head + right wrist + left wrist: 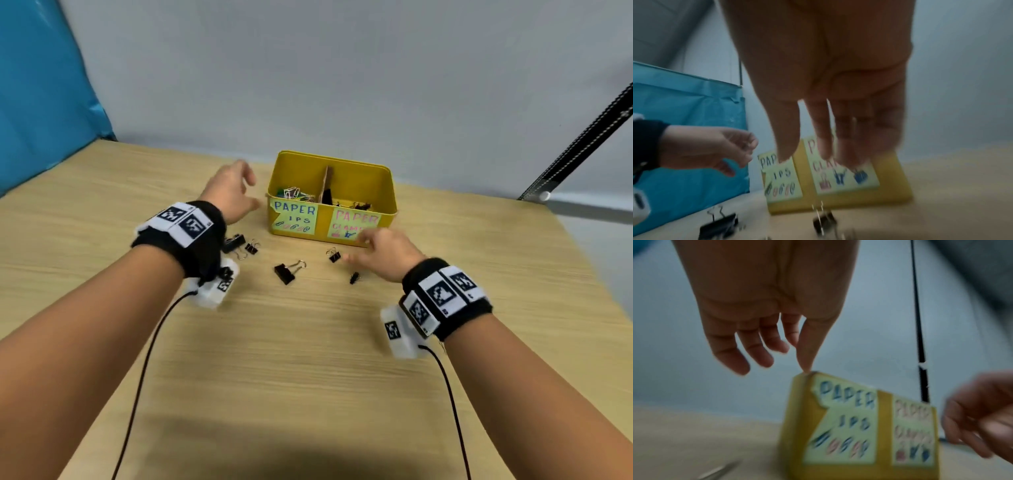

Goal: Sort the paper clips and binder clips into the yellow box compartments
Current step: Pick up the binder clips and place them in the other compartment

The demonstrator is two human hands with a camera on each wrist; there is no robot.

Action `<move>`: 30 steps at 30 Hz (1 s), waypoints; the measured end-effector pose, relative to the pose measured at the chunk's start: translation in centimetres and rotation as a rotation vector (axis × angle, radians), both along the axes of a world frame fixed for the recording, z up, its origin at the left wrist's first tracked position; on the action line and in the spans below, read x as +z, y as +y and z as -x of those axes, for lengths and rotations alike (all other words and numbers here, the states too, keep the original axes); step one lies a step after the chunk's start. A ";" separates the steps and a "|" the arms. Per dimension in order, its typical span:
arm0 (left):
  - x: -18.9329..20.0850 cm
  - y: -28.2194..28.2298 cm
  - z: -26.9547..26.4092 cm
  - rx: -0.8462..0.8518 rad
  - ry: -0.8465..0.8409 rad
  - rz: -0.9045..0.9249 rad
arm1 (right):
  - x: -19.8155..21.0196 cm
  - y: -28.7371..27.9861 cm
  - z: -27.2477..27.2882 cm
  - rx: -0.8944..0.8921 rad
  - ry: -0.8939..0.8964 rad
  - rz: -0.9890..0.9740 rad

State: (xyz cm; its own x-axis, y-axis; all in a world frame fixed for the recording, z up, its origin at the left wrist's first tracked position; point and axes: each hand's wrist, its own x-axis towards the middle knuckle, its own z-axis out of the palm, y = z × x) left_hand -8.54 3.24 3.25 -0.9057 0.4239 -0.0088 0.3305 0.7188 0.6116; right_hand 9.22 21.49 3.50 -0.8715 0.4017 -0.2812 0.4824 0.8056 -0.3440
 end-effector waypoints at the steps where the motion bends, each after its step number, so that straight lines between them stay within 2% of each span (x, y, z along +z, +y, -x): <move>1: -0.8 -1.1 0.3 -0.012 -0.077 0.118 | -0.9 0.0 -0.3 -0.014 -0.125 0.005; 2: -1.5 -2.0 0.4 -0.035 -0.157 0.247 | -1.8 0.1 -0.3 -0.036 -0.201 -0.005; 4: -2.5 -3.1 -0.1 -0.076 -0.291 0.439 | -3.1 -0.1 0.2 -0.069 -0.246 -0.020; 6: -3.0 -3.2 -0.7 -0.110 -0.336 0.502 | -3.9 -0.8 1.3 -0.065 -0.248 -0.001; 10: -3.9 -1.5 -2.3 -0.179 -0.278 0.500 | -4.7 -3.2 3.5 0.014 -0.254 -0.033; 16: -5.3 0.6 -3.7 -0.218 -0.176 0.439 | -5.6 -7.3 5.2 0.150 -0.178 -0.210; 24: -5.4 0.5 -4.7 -0.251 -0.116 0.406 | -5.6 -8.5 5.0 0.181 -0.117 -0.037; 30: -5.0 0.8 -5.9 -0.358 -0.057 0.361 | -5.2 -6.9 3.0 0.238 -0.073 0.066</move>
